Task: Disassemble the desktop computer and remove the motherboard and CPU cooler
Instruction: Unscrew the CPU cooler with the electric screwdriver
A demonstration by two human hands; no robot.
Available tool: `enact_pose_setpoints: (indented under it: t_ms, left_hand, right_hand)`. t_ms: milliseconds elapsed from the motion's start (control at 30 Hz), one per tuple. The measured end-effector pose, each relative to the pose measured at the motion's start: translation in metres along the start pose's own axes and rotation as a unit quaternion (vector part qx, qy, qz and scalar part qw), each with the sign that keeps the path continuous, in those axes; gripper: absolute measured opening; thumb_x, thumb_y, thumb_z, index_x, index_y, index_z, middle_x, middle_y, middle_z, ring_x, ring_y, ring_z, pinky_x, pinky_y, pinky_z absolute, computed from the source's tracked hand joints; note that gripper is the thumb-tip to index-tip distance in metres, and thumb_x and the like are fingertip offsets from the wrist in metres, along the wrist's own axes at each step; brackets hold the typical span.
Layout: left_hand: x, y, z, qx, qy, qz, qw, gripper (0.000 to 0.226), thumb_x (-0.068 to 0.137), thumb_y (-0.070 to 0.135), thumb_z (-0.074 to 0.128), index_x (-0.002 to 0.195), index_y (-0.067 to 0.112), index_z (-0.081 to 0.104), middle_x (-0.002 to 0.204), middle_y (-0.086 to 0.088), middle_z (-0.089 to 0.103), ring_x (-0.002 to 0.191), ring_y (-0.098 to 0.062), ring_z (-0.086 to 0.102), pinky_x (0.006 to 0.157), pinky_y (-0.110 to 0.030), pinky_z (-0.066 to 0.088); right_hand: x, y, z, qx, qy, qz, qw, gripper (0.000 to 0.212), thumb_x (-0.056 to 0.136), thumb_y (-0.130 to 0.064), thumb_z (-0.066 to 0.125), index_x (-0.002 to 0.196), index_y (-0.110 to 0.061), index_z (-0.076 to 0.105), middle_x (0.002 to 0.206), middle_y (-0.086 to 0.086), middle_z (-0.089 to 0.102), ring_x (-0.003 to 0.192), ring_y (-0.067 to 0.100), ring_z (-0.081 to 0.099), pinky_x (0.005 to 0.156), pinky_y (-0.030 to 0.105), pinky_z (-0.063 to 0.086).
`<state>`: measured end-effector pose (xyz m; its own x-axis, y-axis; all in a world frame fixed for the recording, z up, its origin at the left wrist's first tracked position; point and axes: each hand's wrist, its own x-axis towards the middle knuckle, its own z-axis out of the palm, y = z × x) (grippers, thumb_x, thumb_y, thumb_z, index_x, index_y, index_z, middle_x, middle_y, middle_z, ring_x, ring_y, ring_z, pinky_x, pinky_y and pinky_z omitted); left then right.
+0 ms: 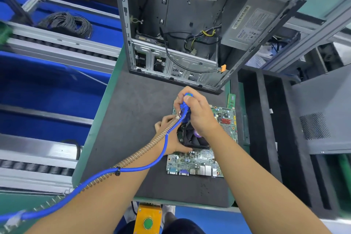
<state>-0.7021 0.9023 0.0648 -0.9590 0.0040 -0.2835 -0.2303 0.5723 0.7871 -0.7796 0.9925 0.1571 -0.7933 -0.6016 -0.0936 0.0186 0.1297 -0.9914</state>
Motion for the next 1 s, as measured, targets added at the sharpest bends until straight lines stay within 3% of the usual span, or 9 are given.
enact_pose_setpoints:
  t_ms: [133, 333, 467, 667, 767, 833, 900, 1000]
  left_hand:
    - [0.001, -0.005, 0.004, -0.012, 0.012, 0.013, 1.0, 0.096, 0.056, 0.051, 0.089, 0.137, 0.026, 0.044, 0.134, 0.008, 0.043, 0.129, -0.018, 0.036, 0.11, -0.036, 0.035]
    - [0.004, -0.016, 0.014, -0.003, 0.048, -0.006, 0.999, 0.099, 0.042, 0.069, 0.083, 0.129, 0.042, 0.042, 0.113, 0.024, 0.023, 0.119, -0.013, 0.025, 0.097, -0.02, 0.018]
    - [0.005, -0.02, 0.016, 0.003, 0.052, 0.009, 0.999, 0.1, 0.041, 0.074, 0.08, 0.128, 0.047, 0.037, 0.118, 0.026, 0.025, 0.121, -0.011, 0.025, 0.101, -0.023, 0.017]
    - [0.001, -0.017, 0.011, 0.004, 0.057, 0.03, 0.998, 0.097, 0.049, 0.061, 0.088, 0.13, 0.024, 0.049, 0.112, 0.039, 0.024, 0.114, 0.002, 0.021, 0.105, -0.029, 0.025]
    - [-0.003, -0.01, 0.008, -0.02, 0.049, 0.029, 0.998, 0.096, 0.055, 0.05, 0.092, 0.137, 0.024, 0.048, 0.125, 0.027, 0.038, 0.127, -0.006, 0.031, 0.113, -0.039, 0.03]
    - [-0.005, -0.005, 0.005, -0.011, 0.035, 0.013, 0.999, 0.1, 0.058, 0.048, 0.091, 0.143, 0.027, 0.042, 0.135, 0.017, 0.041, 0.135, -0.012, 0.032, 0.115, -0.036, 0.029]
    - [-0.003, -0.003, 0.003, -0.015, 0.021, 0.013, 1.0, 0.101, 0.058, 0.048, 0.091, 0.143, 0.026, 0.04, 0.141, 0.011, 0.04, 0.137, -0.016, 0.032, 0.114, -0.037, 0.031]
    - [-0.003, -0.006, 0.001, 0.001, 0.003, 0.014, 1.0, 0.113, 0.054, 0.058, 0.089, 0.147, 0.03, 0.032, 0.145, 0.014, 0.034, 0.137, -0.014, 0.031, 0.114, -0.028, 0.03]
  right_hand:
    - [0.002, 0.005, -0.003, 0.019, -0.02, -0.004, 1.0, 0.014, 0.082, -0.029, 0.042, 0.077, -0.021, 0.052, 0.067, 0.006, 0.056, 0.058, 0.034, 0.037, 0.056, 0.041, 0.032]
    - [0.011, 0.01, -0.008, 0.048, -0.057, -0.003, 0.997, 0.013, 0.082, -0.026, 0.043, 0.077, -0.019, 0.053, 0.062, 0.008, 0.054, 0.059, 0.024, 0.044, 0.061, 0.038, 0.035]
    - [0.015, 0.01, -0.009, 0.028, -0.094, 0.002, 0.995, 0.014, 0.082, -0.027, 0.042, 0.078, -0.02, 0.054, 0.063, 0.005, 0.057, 0.058, 0.024, 0.047, 0.058, 0.031, 0.038]
    - [0.02, 0.012, -0.012, 0.065, -0.119, 0.008, 0.991, 0.013, 0.081, -0.025, 0.044, 0.076, -0.019, 0.054, 0.062, 0.007, 0.056, 0.06, 0.024, 0.044, 0.064, 0.043, 0.035]
    - [0.022, 0.009, -0.014, 0.106, -0.11, 0.02, 0.988, 0.012, 0.077, -0.025, 0.045, 0.073, -0.017, 0.053, 0.059, 0.01, 0.053, 0.057, 0.024, 0.041, 0.06, 0.042, 0.032]
    - [0.024, 0.005, -0.017, 0.145, -0.088, 0.041, 0.985, 0.013, 0.073, -0.027, 0.047, 0.07, -0.016, 0.052, 0.056, 0.011, 0.05, 0.056, 0.024, 0.038, 0.058, 0.041, 0.029]
    - [0.024, 0.002, -0.018, 0.103, -0.085, 0.038, 0.99, 0.013, 0.074, -0.028, 0.045, 0.071, -0.018, 0.052, 0.058, 0.011, 0.051, 0.06, 0.027, 0.037, 0.06, 0.043, 0.03]
    - [0.021, -0.006, -0.016, 0.082, -0.077, 0.019, 0.993, 0.018, 0.084, -0.032, 0.043, 0.075, -0.022, 0.055, 0.065, 0.007, 0.056, 0.062, 0.025, 0.04, 0.059, 0.037, 0.035]
